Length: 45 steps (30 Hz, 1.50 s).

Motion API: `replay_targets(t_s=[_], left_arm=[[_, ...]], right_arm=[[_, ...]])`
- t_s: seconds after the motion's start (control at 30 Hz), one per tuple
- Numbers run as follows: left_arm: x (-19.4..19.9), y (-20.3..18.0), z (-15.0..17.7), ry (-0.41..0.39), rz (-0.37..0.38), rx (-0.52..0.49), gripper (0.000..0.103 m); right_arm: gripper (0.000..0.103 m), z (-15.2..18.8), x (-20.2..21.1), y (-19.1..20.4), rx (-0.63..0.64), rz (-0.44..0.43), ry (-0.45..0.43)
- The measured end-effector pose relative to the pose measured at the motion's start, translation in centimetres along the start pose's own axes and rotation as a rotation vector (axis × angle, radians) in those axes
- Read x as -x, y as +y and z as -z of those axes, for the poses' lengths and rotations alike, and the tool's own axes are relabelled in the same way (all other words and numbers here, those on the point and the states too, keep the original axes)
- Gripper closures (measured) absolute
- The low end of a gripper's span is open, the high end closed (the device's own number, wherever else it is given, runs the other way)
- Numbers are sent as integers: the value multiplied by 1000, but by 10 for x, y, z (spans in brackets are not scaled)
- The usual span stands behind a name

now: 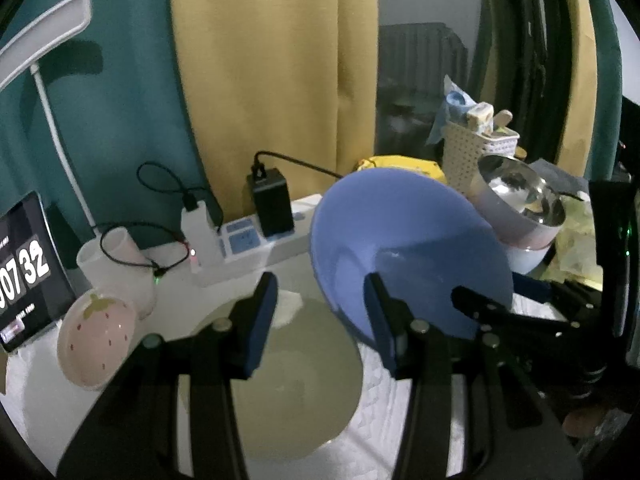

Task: Organize plates and bowls

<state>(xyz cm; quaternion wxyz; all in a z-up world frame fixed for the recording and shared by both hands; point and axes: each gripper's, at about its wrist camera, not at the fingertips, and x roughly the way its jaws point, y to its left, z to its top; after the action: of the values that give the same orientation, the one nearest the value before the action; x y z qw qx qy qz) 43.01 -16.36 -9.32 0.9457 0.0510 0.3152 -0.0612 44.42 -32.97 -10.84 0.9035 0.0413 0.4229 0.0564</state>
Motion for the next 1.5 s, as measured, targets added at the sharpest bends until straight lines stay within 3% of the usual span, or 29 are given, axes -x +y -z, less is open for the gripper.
replay_targets(t_s=[0.07, 0.13, 0.2, 0.3, 0.37, 0.43, 0.9, 1.5], left_arm=[[-3, -3, 0, -5, -7, -15, 57], [-8, -4, 1, -1, -14, -23, 57], [-9, -5, 2, -7, -16, -27, 58], [-13, -7, 3, 3, -14, -32, 61], [-16, -9, 5, 11, -3, -36, 74], [-16, -13, 5, 16, 11, -45, 81], [1, -11, 3, -10, 11, -31, 82], [58, -8, 1, -76, 30, -27, 82]], right_arm=[[47, 2, -1, 0, 5, -17, 4], [68, 3, -1, 3, 16, -18, 6], [76, 4, -2, 4, 25, -17, 10], [77, 3, -2, 4, 23, -18, 9], [77, 3, -2, 4, 21, -21, 5], [78, 2, 0, 4, 23, -20, -7], [78, -2, 29, 10, 31, -17, -63], [78, 1, 84, 20, 37, -11, -119]])
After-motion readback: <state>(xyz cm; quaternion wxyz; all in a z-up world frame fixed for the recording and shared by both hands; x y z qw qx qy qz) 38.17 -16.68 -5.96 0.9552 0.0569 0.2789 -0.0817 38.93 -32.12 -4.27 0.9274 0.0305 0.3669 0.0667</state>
